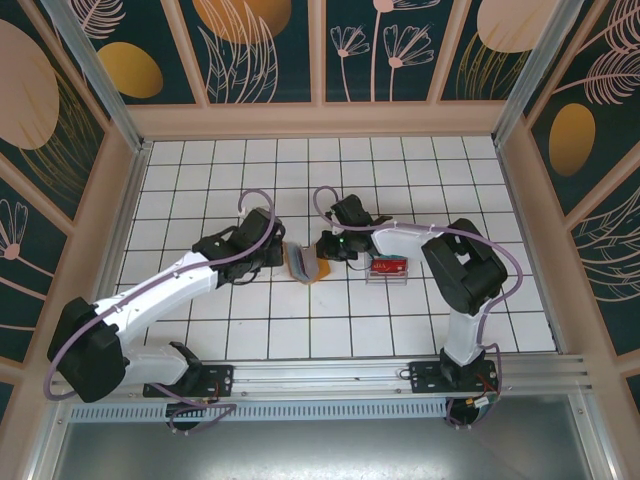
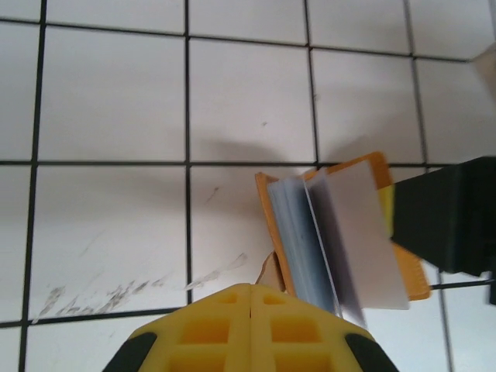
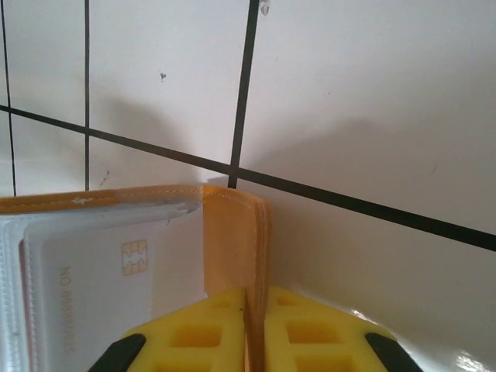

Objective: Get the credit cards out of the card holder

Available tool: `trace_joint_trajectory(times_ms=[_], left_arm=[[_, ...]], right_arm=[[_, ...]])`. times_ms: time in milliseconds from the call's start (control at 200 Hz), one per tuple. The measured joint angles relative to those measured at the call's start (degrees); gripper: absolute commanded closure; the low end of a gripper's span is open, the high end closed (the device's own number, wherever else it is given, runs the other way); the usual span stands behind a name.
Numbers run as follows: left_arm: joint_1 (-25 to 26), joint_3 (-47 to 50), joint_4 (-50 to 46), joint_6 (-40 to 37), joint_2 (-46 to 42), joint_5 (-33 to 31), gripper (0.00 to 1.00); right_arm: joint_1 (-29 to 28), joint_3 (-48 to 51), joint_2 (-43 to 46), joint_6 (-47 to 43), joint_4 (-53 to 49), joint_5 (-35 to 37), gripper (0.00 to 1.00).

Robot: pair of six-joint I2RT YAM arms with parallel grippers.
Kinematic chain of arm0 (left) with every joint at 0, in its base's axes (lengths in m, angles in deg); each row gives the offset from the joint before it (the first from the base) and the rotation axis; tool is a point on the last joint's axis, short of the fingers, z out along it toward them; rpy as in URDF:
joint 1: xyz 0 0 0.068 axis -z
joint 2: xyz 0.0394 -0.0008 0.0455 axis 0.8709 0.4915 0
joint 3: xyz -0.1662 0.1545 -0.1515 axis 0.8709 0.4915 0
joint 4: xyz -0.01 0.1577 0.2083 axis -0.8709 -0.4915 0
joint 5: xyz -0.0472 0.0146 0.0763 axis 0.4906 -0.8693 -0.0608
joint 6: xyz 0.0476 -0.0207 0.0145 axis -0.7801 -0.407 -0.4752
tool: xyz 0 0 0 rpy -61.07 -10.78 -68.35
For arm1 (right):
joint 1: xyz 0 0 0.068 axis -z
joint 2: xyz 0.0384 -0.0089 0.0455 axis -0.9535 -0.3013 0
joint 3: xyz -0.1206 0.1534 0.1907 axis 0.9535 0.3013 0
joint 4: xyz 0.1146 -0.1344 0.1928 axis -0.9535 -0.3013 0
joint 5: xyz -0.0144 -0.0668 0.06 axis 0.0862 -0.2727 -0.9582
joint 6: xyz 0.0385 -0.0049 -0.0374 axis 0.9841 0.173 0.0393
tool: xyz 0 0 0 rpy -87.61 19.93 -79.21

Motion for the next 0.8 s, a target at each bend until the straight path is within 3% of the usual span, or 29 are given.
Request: trace_joint_trajectory(times_ms=[155, 801], left_arm=[[-0.3, 2.8, 0.1, 0.0, 0.7, -0.4, 1.0], [-1.0, 4.4, 2.0, -0.5, 2.9, -1.9, 1.0]], right_arm=[[0.0, -0.1, 0.0, 0.0, -0.9, 0.6, 0.67], [-0.1, -0.7, 3.7, -0.5, -3.5, 4.4, 0.63]])
